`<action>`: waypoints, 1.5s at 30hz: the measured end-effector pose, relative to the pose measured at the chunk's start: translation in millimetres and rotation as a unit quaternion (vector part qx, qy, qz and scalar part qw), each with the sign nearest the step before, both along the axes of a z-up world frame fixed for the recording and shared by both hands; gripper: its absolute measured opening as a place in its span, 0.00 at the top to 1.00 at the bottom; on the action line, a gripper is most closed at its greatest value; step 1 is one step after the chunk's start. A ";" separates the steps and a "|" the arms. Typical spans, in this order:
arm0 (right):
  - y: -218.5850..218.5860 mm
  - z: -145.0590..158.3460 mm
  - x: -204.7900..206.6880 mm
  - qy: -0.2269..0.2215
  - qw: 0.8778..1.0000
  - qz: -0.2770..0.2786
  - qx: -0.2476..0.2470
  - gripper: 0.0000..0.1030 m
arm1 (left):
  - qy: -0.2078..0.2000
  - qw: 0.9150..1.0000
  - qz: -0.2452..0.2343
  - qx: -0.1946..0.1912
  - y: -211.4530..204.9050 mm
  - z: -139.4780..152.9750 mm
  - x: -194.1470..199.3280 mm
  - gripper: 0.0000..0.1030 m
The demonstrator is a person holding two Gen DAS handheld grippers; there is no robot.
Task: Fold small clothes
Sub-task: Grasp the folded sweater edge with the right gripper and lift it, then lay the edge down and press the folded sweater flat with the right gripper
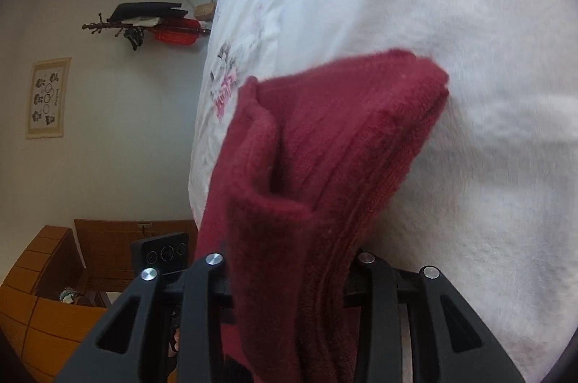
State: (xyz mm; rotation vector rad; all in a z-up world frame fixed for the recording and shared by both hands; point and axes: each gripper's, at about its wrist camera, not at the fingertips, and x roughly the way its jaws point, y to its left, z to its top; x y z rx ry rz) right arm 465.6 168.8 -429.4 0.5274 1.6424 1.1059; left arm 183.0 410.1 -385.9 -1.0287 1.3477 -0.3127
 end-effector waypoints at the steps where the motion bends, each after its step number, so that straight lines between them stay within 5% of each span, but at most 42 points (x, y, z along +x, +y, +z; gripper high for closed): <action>1: -1.4 -9.3 -1.6 0.003 1.000 -0.005 -0.009 0.61 | 0.001 1.000 0.005 -0.001 1.9 -7.5 -4.4 0.65; 4: -11.2 -7.5 -0.6 -0.014 0.999 -0.015 -0.033 0.39 | -0.013 1.000 0.017 0.018 2.5 -7.2 -7.5 0.48; 7: -40.1 28.7 -4.5 -0.068 0.995 -0.048 -0.054 0.13 | -0.038 0.994 0.055 0.091 16.9 22.1 -22.1 0.29; 9: -60.9 54.6 -12.9 -0.116 0.988 -0.071 -0.071 0.12 | -0.067 0.983 0.085 0.148 28.3 50.2 -41.8 0.24; 11: -68.0 70.6 -25.6 -0.148 0.984 -0.073 -0.071 0.21 | -0.117 0.977 0.090 0.151 25.3 79.8 -59.4 0.24; 14: -55.2 74.8 -38.7 -0.168 0.980 -0.062 -0.081 0.42 | -0.192 0.976 0.053 0.089 3.3 104.4 -72.8 0.24; 16: -40.9 66.9 -40.2 -0.175 0.978 -0.058 -0.100 0.52 | -0.190 0.979 0.023 0.068 -21.2 98.5 -66.1 0.24; 17: -36.2 59.8 -39.2 -0.175 0.976 -0.056 -0.113 0.72 | -0.178 0.982 0.015 0.064 -29.0 88.3 -61.0 0.24; 19: -34.7 58.8 -39.7 -0.200 0.970 -0.057 -0.129 0.81 | -0.146 0.988 0.011 0.054 -36.9 60.2 -60.2 0.24; 22: -33.0 71.7 -46.7 -0.253 0.957 -0.060 -0.126 0.83 | -0.113 0.993 0.015 0.043 -35.5 20.8 -52.6 0.24; 24: -31.6 47.2 -44.4 -0.256 0.950 -0.047 -0.173 0.81 | -0.101 0.995 0.016 0.022 -34.6 16.2 -50.9 0.25; 28: -45.4 47.4 -37.2 -0.226 0.962 -0.068 -0.138 0.62 | -0.137 0.991 -0.003 -0.001 -26.8 56.6 -38.7 0.25; 30: -60.0 70.8 -39.0 -0.253 0.954 -0.098 -0.128 0.61 | -0.169 0.985 0.016 -0.009 -8.9 75.8 -22.7 0.22; 33: -67.6 89.7 -39.8 -0.243 0.959 -0.109 -0.091 0.72 | -0.185 0.982 0.029 0.001 13.4 80.5 16.6 0.19; 36: -41.3 83.1 -43.4 -0.247 0.962 -0.054 -0.108 0.78 | -0.151 0.988 0.015 0.024 23.5 57.8 54.6 0.19; 38: -26.0 63.4 -36.3 -0.249 0.957 -0.031 -0.147 1.00 | -0.122 0.992 0.007 0.043 27.7 35.0 69.0 0.22; 41: -15.6 43.0 -21.0 -0.239 0.956 -0.030 -0.169 1.00 | -0.118 0.991 0.002 0.057 28.4 22.3 72.3 0.24; 45: -17.2 62.7 -26.5 -0.263 0.949 -0.031 -0.169 1.00 | -0.126 0.989 0.004 0.075 24.5 44.2 63.9 0.24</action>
